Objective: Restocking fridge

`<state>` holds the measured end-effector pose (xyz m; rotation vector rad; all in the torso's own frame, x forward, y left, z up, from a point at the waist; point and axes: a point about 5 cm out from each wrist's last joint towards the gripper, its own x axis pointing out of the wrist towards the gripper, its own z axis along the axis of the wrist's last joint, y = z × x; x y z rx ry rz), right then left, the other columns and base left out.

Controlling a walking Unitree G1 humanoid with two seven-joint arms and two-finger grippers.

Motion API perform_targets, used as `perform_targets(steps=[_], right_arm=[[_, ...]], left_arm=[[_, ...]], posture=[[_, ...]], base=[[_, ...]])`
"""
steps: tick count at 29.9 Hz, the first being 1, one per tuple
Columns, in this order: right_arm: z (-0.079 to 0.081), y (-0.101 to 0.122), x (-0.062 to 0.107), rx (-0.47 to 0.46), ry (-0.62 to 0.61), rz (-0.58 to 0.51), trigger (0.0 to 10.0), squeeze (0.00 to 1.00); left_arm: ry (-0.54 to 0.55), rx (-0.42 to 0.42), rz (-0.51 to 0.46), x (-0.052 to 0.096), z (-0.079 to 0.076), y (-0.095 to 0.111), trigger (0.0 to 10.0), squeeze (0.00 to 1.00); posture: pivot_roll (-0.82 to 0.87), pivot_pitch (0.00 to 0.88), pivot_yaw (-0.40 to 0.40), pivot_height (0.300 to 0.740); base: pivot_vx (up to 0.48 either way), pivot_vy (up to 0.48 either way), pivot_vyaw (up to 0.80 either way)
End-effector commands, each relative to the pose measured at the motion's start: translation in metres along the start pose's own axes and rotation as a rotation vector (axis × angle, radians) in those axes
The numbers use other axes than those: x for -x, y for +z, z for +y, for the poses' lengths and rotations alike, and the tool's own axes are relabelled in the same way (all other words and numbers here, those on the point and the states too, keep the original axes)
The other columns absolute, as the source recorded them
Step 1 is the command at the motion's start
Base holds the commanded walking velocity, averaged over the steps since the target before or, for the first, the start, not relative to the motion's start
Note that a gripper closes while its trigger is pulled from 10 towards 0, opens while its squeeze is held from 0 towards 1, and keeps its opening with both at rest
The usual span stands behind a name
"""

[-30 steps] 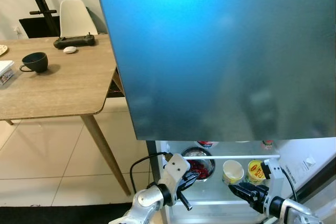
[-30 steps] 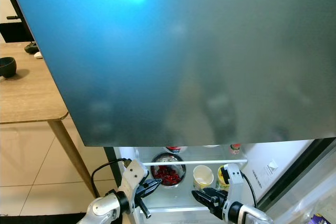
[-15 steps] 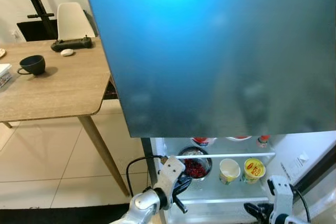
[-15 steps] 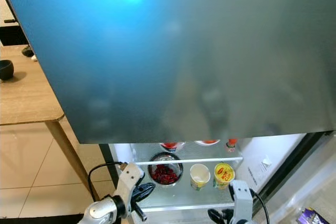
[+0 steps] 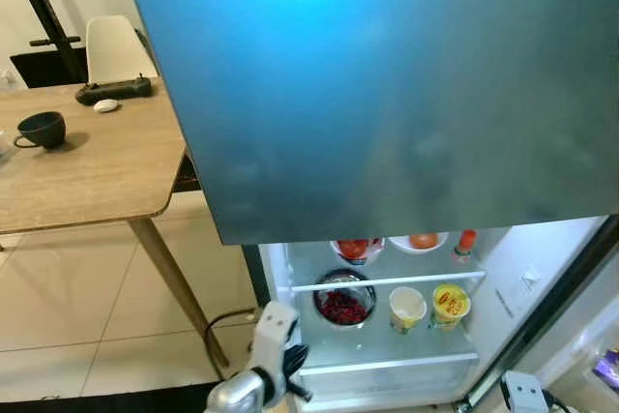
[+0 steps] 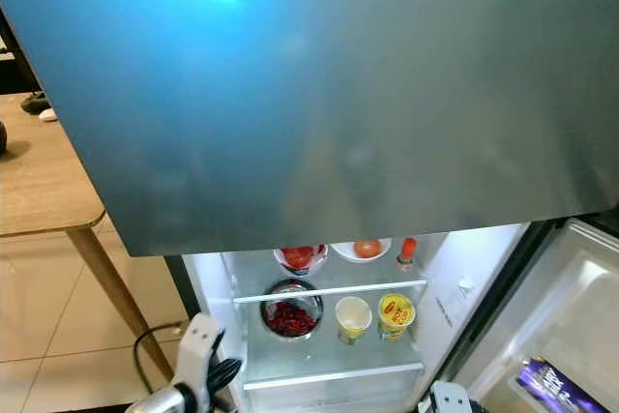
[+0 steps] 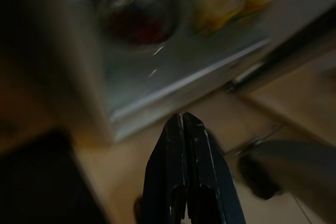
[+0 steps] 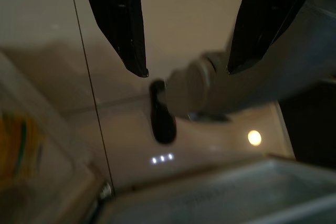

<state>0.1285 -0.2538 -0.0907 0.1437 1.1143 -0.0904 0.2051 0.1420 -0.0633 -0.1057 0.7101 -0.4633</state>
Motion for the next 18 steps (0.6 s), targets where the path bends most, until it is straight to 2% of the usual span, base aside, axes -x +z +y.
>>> perform_targets(steps=[1,5,10,18], right_arm=[[0.003,-0.007,-0.001,-0.002,-0.011,0.027,10.0,0.0],[0.002,-0.014,0.0,-0.006,-0.034,0.051,10.0,0.0],[0.003,-0.021,0.001,0.006,-0.045,0.071,10.0,0.0],[0.005,-0.021,0.0,0.055,-0.039,0.081,10.0,0.0]], left_arm=[[0.057,0.05,0.054,0.008,0.009,-0.014,10.0,0.0],[0.109,0.106,0.108,0.017,0.014,-0.03,10.0,0.0],[0.212,0.214,0.208,0.035,0.021,-0.062,10.0,0.0],[0.296,0.316,0.245,0.048,0.027,-0.078,10.0,0.0]], posture=[[-0.1,0.0,-0.007,0.74],[-0.1,0.0,-0.004,0.74],[-0.1,0.0,-0.004,0.74],[-0.1,0.0,-0.004,0.74]], base=[[-0.382,0.0,0.0],[-0.384,0.0,0.0],[-0.388,0.0,0.0],[-0.389,0.0,0.0]])
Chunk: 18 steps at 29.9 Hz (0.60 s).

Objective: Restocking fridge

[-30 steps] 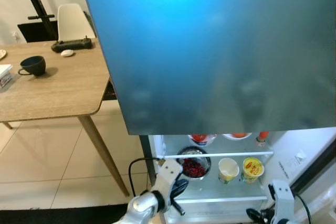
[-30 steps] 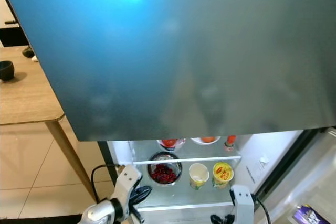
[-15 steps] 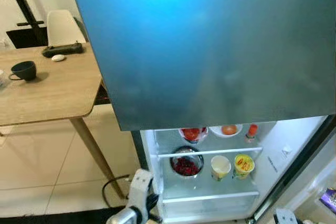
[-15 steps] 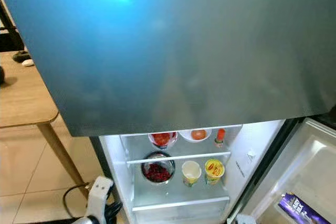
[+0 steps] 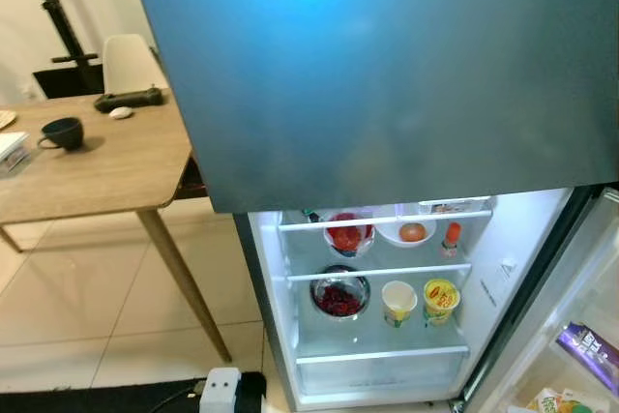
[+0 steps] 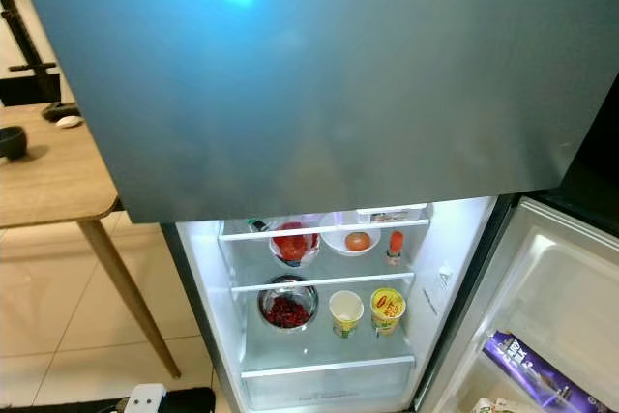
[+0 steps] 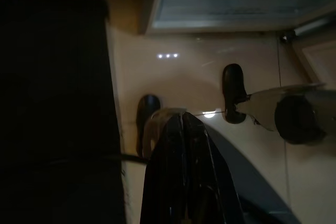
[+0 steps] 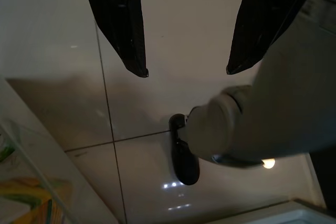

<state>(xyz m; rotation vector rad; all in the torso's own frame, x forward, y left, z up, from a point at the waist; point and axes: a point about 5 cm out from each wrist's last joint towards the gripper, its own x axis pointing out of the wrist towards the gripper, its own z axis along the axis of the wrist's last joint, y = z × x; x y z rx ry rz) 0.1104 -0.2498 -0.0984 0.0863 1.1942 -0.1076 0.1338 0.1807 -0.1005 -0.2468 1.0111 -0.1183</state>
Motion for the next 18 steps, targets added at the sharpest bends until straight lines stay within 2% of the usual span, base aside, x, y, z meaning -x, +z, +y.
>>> perform_targets(steps=[1,18], right_arm=[[0.0051,-0.0008,-0.0012,0.023,0.011,0.006,10.0,0.0],[0.005,-0.0035,-0.0008,0.055,0.021,0.022,10.0,0.0]], left_arm=[[0.046,0.024,0.005,0.0041,0.0121,-0.0003,10.0,0.0],[0.039,0.038,-0.011,0.0006,0.0079,0.0075,10.0,0.0]], posture=[[-0.1,0.0,-0.005,0.74],[-0.11,0.0,-0.006,0.74]], base=[[-0.386,0.0,0.0],[-0.389,0.0,0.0]])
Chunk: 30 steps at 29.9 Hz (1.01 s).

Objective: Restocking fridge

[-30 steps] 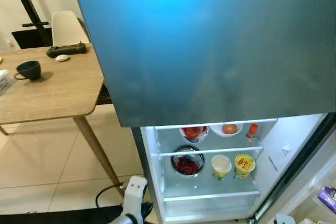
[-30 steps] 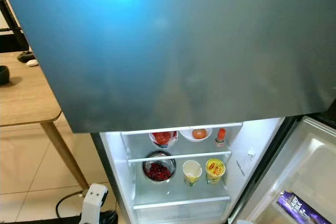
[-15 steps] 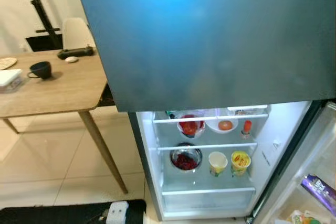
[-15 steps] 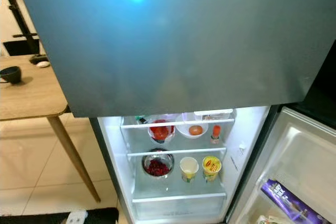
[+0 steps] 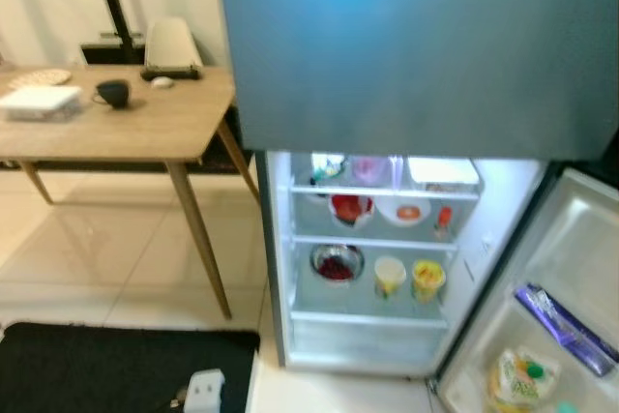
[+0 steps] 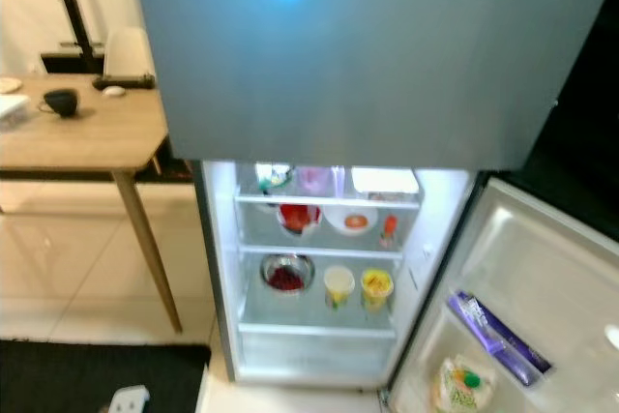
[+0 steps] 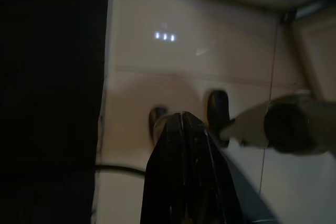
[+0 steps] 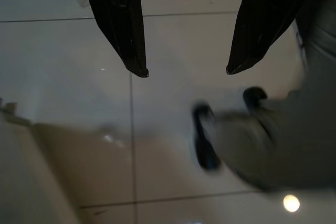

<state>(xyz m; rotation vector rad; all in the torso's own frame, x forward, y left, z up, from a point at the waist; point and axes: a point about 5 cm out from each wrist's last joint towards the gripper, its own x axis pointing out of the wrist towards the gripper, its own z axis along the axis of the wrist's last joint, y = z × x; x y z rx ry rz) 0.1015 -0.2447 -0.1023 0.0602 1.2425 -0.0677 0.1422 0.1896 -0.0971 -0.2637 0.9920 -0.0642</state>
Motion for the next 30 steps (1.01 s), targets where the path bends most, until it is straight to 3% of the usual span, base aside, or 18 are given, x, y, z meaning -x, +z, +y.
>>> perform_targets(steps=[1,15,26,30], right_arm=[[0.0009,0.0068,-0.0004,0.014,0.007,-0.024,10.0,0.0],[0.0005,0.007,-0.0001,0.028,0.017,-0.018,10.0,0.0],[0.0015,0.006,-0.0003,0.034,0.028,-0.006,10.0,0.0],[0.0012,0.0052,-0.0003,0.038,0.024,0.006,10.0,0.0]], left_arm=[[0.004,0.001,0.014,0.0004,0.0004,-0.0023,10.0,0.0],[0.003,0.003,0.011,0.0003,0.0003,-0.0021,10.0,0.0],[-0.012,-0.029,-0.008,0.0003,0.0,0.001,10.0,0.0],[-0.012,-0.026,-0.009,0.0003,-0.0001,0.001,10.0,0.0]], posture=[[-0.11,0.0,-0.006,0.74],[-0.11,0.0,-0.006,0.74],[-0.12,0.0,-0.01,0.74],[-0.12,0.0,-0.01,0.74]], base=[[-0.39,0.0,0.0],[-0.357,0.0,0.0],[0.0,0.0,0.0],[0.0,0.0,-0.66]])
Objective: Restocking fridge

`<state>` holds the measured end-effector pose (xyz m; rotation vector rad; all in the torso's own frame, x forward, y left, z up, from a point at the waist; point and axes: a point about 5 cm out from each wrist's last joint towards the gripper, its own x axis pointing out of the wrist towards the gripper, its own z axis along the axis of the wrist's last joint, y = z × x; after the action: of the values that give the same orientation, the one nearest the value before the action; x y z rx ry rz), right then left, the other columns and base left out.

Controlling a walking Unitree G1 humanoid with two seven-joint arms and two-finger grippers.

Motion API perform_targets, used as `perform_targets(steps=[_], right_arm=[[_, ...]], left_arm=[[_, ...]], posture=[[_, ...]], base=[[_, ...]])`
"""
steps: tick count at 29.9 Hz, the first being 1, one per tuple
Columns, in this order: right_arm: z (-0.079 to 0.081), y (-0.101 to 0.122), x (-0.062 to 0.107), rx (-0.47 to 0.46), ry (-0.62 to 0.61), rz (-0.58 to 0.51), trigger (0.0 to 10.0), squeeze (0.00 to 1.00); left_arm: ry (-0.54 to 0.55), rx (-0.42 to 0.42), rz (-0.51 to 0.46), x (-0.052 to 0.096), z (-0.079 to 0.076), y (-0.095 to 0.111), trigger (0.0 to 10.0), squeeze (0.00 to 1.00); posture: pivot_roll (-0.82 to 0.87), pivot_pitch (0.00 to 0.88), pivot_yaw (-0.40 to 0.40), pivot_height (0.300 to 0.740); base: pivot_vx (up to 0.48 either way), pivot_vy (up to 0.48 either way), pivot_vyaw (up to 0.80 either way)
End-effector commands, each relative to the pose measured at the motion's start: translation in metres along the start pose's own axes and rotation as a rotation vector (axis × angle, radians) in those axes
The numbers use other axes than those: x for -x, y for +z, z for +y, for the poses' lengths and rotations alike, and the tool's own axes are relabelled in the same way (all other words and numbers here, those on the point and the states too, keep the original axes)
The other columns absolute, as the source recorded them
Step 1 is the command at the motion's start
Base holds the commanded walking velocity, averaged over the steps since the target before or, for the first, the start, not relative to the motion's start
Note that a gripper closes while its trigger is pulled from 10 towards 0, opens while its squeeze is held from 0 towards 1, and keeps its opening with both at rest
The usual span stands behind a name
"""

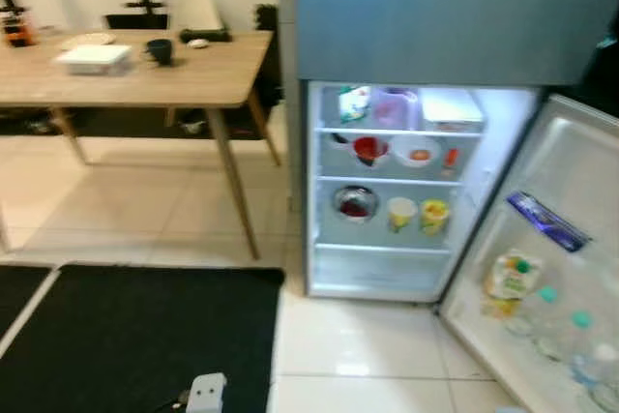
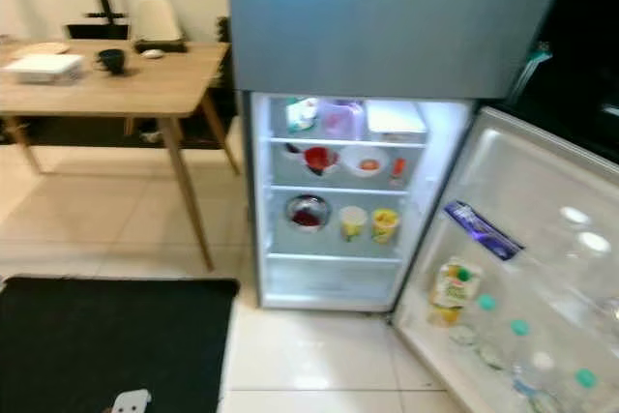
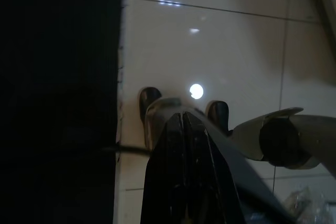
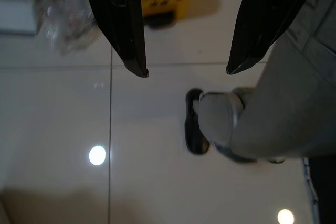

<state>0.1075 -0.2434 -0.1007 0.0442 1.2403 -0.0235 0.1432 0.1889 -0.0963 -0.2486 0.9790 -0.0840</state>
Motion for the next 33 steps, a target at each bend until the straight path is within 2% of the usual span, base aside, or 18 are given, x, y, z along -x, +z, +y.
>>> perform_targets(steps=[1,22,24,27,28,29,33], right_arm=[[-0.001,-0.001,0.0,0.005,-0.003,0.011,10.0,0.0],[0.003,-0.003,-0.001,0.019,0.008,0.028,10.0,0.0],[0.003,-0.002,-0.001,0.014,0.004,0.019,10.0,0.0],[0.003,-0.001,-0.001,0.012,0.003,0.013,10.0,0.0],[0.003,0.0,-0.001,0.013,0.003,0.011,10.0,0.0],[0.003,0.0,-0.001,0.014,0.002,0.011,10.0,0.0],[0.003,0.0,-0.001,0.014,0.002,0.011,10.0,0.0]], left_arm=[[-0.004,-0.003,0.001,0.0,0.001,0.0,10.0,0.0],[-0.015,-0.018,0.004,0.0,-0.002,-0.003,10.0,0.0],[-0.001,-0.034,0.0,0.0,0.0,-0.002,10.0,0.0],[0.056,-0.004,-0.049,0.002,0.007,0.006,10.0,0.0],[0.152,0.062,-0.135,0.006,0.024,0.022,10.0,0.0],[0.198,0.092,-0.175,0.008,0.032,0.029,10.0,0.0],[0.198,0.092,-0.175,0.008,0.032,0.029,10.0,0.0]], posture=[[-0.11,0.0,-0.01,0.74],[-0.11,0.0,-0.008,0.74],[-0.11,0.0,-0.008,0.74],[-0.11,0.0,-0.011,0.74],[-0.11,0.0,-0.011,0.74],[-0.11,0.0,-0.011,0.74],[-0.11,0.0,-0.011,0.74]], base=[[0.0,0.0,-0.71],[0.0,0.0,-0.71],[0.0,0.0,0.0],[0.0,0.0,0.0],[0.0,0.0,0.0],[0.0,0.0,0.0],[0.0,0.0,0.0]])
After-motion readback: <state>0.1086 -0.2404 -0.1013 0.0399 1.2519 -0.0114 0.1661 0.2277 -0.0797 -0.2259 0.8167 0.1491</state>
